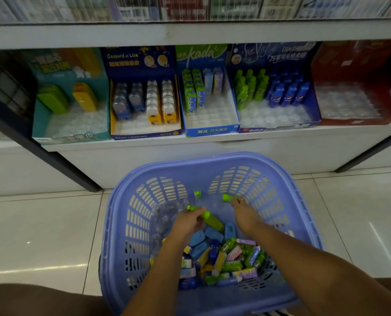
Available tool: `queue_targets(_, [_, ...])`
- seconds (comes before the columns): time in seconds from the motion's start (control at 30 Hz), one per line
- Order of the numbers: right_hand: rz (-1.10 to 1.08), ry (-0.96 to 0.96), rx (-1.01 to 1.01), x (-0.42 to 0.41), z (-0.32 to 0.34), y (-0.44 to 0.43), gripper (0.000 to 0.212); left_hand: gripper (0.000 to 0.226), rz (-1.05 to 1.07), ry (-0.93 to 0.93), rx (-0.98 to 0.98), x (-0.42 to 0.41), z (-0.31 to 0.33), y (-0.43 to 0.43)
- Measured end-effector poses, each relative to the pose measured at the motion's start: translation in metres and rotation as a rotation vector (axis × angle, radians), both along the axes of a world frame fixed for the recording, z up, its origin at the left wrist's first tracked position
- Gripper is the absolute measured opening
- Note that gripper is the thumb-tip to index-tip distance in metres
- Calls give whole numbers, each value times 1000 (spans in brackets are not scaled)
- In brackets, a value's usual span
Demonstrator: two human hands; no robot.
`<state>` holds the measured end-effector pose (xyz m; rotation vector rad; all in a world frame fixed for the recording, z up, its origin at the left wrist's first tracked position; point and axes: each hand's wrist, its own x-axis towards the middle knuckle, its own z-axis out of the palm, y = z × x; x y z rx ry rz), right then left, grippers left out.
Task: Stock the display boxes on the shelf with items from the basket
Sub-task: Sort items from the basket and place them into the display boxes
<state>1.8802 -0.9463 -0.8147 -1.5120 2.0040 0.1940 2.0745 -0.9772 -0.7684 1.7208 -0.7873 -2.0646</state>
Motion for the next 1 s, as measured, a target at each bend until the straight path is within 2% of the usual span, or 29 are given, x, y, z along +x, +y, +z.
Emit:
queue_targets(0.07, [2, -4, -55, 2, -3, -5, 47, 17, 130, 61, 77, 2, 0, -4])
queue_targets(0.13, [-10, 2, -72, 4, -7, -8, 53, 19, 188, 78, 99, 4, -1, -10])
queue_targets(0.3, [7, 72, 12, -2, -19, -13, 43, 39, 79, 15, 19, 9, -3, -18])
queue_targets(0.47, [-83, 21, 9, -1, -21, -13, 28, 39, -47, -48, -33, 6, 1, -21])
queue_targets(0.57, [-20, -113, 105, 1, 6, -34, 28, 26, -93, -159, -93, 2, 7, -23])
queue_targets(0.63, [55, -226, 73, -1, 33, -46, 23, 16, -107, -173, -114, 1, 13, -23])
queue_targets(0.73, [22, -448, -42, -7, 80, -50, 28, 24, -191, -151, -111, 2, 25, -24])
queue_targets(0.8, [37, -488, -106, -9, 108, -50, 31, 26, -266, -22, -90, 2, 35, -23])
queue_targets(0.87, [34, -523, -142, -10, 131, -49, 32, 23, -252, 159, -81, -1, 48, -24])
queue_targets(1.0, [-159, -833, -263, -10, 173, -47, 41, 13, -125, 271, -225, -16, 79, -29])
